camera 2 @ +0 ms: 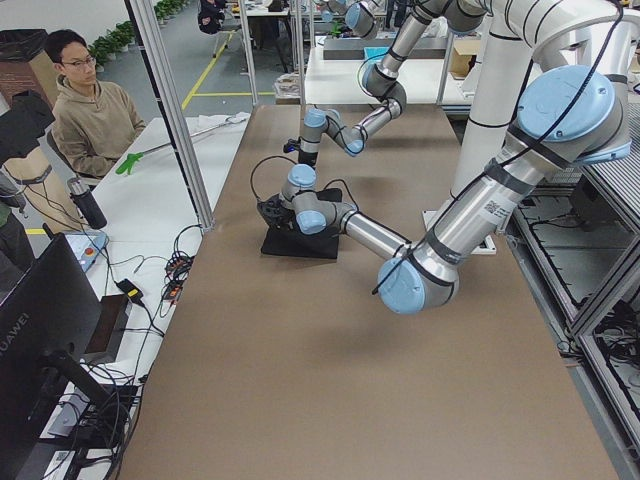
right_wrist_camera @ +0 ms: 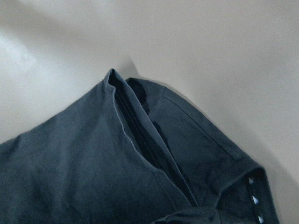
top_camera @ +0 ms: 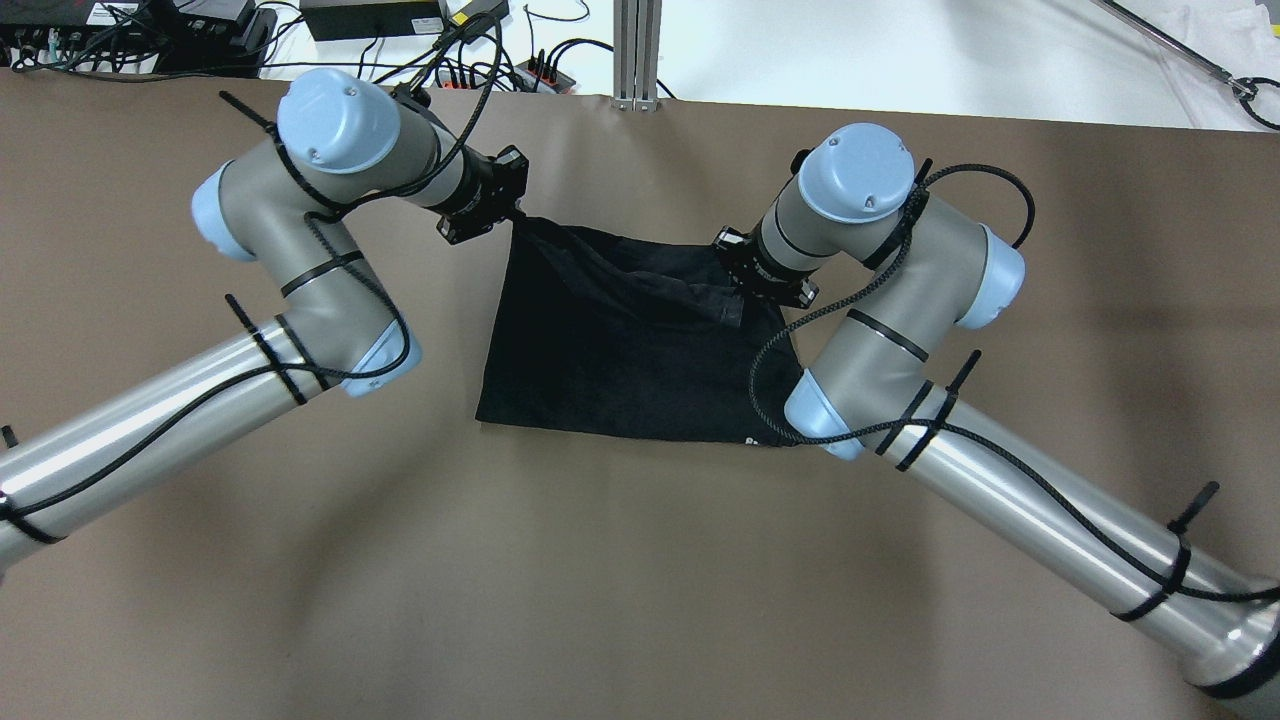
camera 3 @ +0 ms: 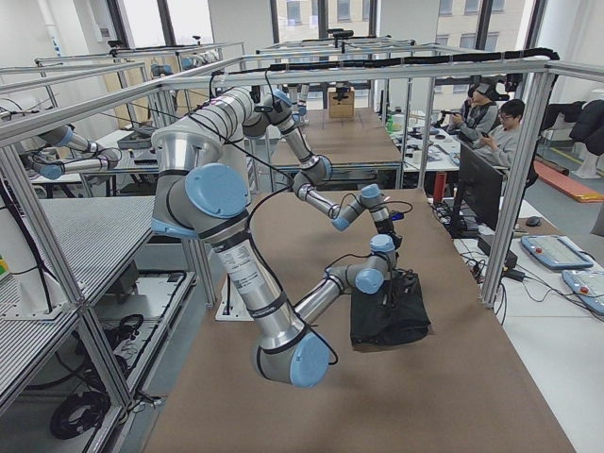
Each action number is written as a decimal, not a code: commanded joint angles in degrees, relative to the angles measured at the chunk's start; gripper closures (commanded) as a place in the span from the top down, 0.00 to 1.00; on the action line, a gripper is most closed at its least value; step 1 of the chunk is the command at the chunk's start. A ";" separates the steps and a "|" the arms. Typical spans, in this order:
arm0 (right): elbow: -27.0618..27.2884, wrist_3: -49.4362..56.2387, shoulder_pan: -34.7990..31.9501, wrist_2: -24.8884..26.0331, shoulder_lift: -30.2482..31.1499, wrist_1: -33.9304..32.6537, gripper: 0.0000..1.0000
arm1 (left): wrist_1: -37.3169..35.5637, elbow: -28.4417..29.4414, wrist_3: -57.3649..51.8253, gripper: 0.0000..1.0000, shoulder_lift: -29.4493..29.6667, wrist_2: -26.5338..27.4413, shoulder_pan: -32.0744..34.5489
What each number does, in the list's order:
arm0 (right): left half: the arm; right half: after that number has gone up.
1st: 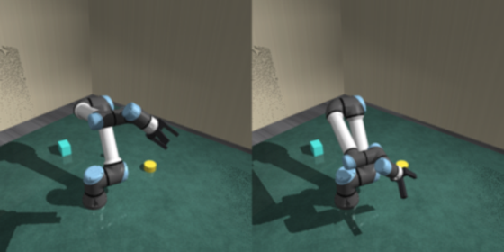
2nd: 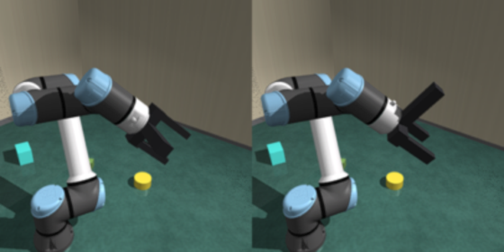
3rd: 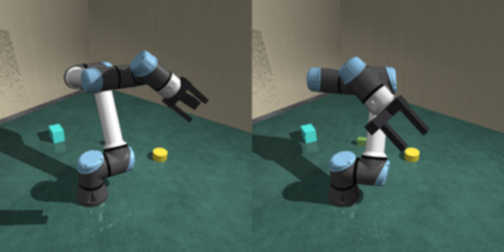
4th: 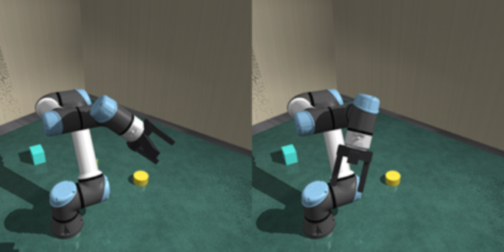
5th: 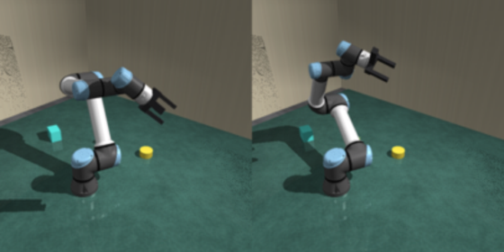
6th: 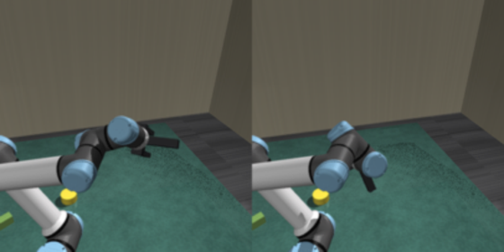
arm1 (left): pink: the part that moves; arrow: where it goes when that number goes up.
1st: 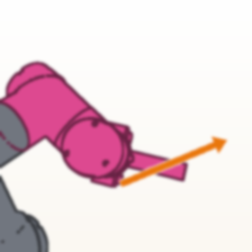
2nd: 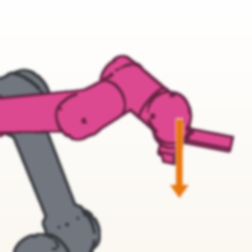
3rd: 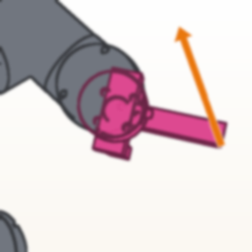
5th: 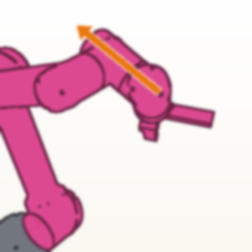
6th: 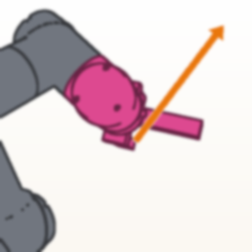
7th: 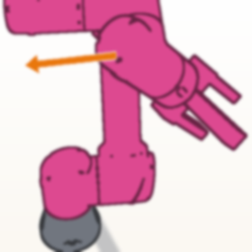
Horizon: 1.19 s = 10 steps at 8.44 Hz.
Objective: Fold clothes
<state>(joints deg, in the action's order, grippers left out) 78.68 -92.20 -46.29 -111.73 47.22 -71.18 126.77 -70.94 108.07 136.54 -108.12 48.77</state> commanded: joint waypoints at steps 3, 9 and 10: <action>-18.12 13.70 -5.82 1.08 -5.21 12.82 0.94 | 8.32 22.42 -9.63 1.00 11.03 6.25 1.42; -15.40 44.64 -10.30 3.87 2.41 12.64 0.94 | 2.47 15.41 -42.85 1.00 4.56 6.08 5.79; -15.40 52.74 -13.45 4.67 4.78 12.47 0.94 | -0.18 10.96 -53.38 1.00 -0.52 5.82 9.29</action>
<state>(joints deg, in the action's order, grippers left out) 63.04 -55.75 -55.21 -108.89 47.56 -58.49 131.54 -53.98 72.41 143.13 -102.17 53.33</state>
